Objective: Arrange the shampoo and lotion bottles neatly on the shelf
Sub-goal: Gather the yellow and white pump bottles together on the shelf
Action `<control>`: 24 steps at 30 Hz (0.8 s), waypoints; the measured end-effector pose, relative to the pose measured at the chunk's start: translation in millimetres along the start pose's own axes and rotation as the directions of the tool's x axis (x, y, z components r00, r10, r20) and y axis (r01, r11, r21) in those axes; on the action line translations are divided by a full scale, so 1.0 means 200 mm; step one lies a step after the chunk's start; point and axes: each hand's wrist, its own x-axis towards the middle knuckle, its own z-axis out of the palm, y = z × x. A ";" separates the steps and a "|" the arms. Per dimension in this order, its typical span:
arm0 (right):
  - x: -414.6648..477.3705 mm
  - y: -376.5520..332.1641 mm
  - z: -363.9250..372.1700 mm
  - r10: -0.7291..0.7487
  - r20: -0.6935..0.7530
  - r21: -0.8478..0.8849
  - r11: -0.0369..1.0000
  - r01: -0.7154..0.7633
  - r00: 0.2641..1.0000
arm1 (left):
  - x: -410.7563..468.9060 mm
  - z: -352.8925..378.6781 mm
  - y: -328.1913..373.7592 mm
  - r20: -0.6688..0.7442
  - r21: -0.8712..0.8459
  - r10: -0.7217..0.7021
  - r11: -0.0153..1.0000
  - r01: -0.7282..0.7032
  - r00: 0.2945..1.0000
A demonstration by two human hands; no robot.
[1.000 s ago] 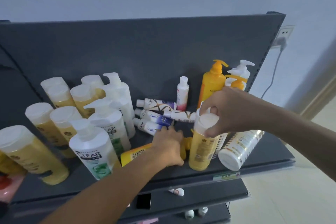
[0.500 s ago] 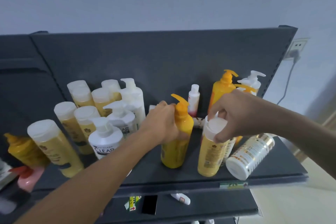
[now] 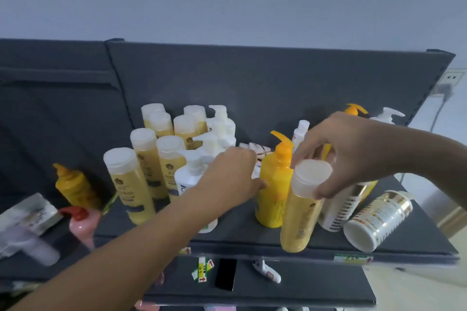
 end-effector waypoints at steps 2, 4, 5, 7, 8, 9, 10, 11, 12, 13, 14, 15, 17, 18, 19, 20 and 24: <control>0.05 -0.11 -0.04 -0.042 -0.015 0.012 0.999 0.042 0.999 | -0.09 -0.12 -0.12 -0.063 -0.003 -0.005 1.000 0.005 0.998; 0.12 -0.23 -0.07 -0.080 -0.026 0.025 0.996 0.081 0.996 | -0.20 -0.28 -0.26 -0.116 -0.001 -0.025 1.000 0.025 0.993; 0.16 -0.29 -0.08 -0.106 -0.032 0.033 0.994 0.107 0.994 | -0.25 -0.36 -0.34 -0.153 0.003 -0.043 0.999 0.044 0.987; 0.23 -0.41 -0.08 -0.148 -0.035 0.058 0.987 0.150 0.988 | -0.32 -0.50 -0.53 -0.230 0.048 -0.059 0.996 0.072 0.971; 0.27 -0.47 -0.07 -0.165 -0.037 0.071 0.983 0.167 0.986 | -0.34 -0.56 -0.62 -0.242 0.080 -0.065 0.993 0.086 0.968; 0.31 -0.53 -0.06 -0.179 -0.042 0.081 0.980 0.182 0.983 | -0.36 -0.59 -0.71 -0.232 0.107 -0.072 0.989 0.099 0.970; 0.35 -0.59 -0.04 -0.188 -0.052 0.093 0.977 0.193 0.981 | -0.36 -0.62 -0.80 -0.207 0.132 -0.077 0.986 0.106 0.975; 0.39 -0.64 -0.03 -0.194 -0.065 0.102 0.974 0.200 0.979 | -0.36 -0.64 -0.87 -0.172 0.157 -0.076 0.982 0.103 0.982; 0.44 -0.69 -0.01 -0.192 -0.076 0.111 0.974 0.200 0.978 | -0.36 -0.64 -0.93 -0.133 0.179 -0.072 0.979 0.095 0.988; 0.48 -0.73 0.01 -0.181 -0.084 0.121 0.974 0.190 0.980 | -0.36 -0.64 -0.98 -0.097 0.187 -0.067 0.979 0.084 0.993; 0.53 -0.77 0.03 -0.163 -0.095 0.136 0.975 0.175 0.982 | -0.35 -0.63 -1.02 -0.063 0.181 -0.068 0.980 0.078 0.996; 0.57 -0.80 0.05 -0.142 -0.109 0.155 0.975 0.158 0.984 | -0.34 -0.61 -1.06 -0.034 0.170 -0.068 0.983 0.073 0.997; 0.66 -0.85 0.09 -0.093 -0.142 0.178 0.977 0.117 0.986 | -0.32 -0.58 -1.12 0.017 0.151 -0.064 0.987 0.061 0.998; 0.70 -0.87 0.11 -0.066 -0.156 0.176 0.980 0.094 0.985 | -0.31 -0.56 -1.14 0.038 0.143 -0.059 0.988 0.053 0.998; 0.74 -0.89 0.13 -0.040 -0.166 0.171 0.983 0.069 0.985 | -0.30 -0.55 -1.17 0.052 0.137 -0.054 0.990 0.046 0.997; 0.78 -0.91 0.14 -0.015 -0.174 0.164 0.985 0.044 0.985 | -0.29 -0.54 -1.18 0.063 0.133 -0.051 0.990 0.042 0.997; 0.93 -0.96 0.22 0.066 -0.197 0.107 0.993 -0.046 0.978 | -0.26 -0.50 -1.22 0.082 0.131 -0.022 0.991 0.011 0.996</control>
